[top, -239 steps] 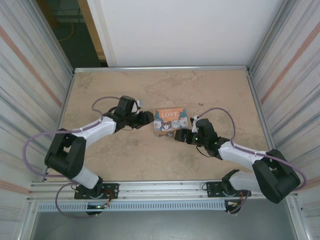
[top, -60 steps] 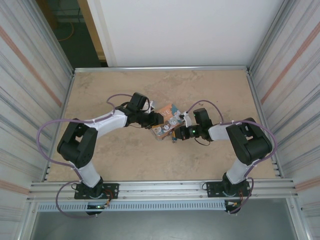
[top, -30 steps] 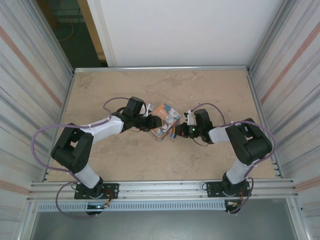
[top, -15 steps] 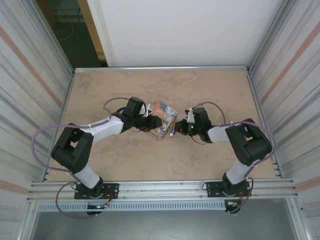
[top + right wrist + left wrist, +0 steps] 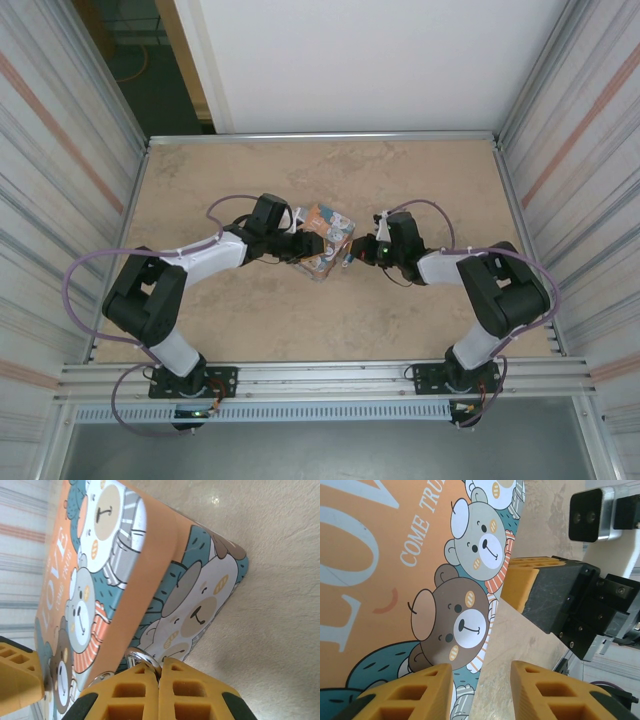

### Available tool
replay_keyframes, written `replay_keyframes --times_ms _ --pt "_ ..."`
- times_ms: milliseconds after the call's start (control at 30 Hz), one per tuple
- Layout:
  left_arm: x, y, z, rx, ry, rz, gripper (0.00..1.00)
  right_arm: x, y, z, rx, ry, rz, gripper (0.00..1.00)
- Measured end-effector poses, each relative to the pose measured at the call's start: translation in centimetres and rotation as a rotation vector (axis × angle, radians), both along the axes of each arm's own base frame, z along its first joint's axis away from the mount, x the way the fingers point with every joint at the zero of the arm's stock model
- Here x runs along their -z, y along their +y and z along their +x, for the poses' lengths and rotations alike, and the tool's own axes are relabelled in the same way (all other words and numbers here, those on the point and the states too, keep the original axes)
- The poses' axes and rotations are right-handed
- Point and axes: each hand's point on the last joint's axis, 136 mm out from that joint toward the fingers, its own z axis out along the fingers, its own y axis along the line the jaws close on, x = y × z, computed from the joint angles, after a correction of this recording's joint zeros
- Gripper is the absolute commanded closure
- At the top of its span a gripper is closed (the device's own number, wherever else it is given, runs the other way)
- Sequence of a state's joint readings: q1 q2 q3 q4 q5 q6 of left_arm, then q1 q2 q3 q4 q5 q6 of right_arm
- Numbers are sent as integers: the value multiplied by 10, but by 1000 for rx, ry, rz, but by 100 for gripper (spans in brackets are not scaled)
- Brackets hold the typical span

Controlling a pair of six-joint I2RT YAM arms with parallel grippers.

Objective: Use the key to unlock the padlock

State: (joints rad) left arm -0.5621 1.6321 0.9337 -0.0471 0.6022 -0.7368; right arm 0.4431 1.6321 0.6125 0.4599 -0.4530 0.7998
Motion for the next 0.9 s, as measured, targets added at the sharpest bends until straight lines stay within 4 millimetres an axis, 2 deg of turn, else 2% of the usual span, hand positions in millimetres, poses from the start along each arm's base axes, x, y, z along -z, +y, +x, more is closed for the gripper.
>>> replay_keyframes --times_ms 500,900 --pt "0 12 6 -19 25 -12 63 -16 -20 -2 24 -44 -75 100" --pt "1 40 22 -62 36 2 62 -15 -28 -6 27 -40 -122 100"
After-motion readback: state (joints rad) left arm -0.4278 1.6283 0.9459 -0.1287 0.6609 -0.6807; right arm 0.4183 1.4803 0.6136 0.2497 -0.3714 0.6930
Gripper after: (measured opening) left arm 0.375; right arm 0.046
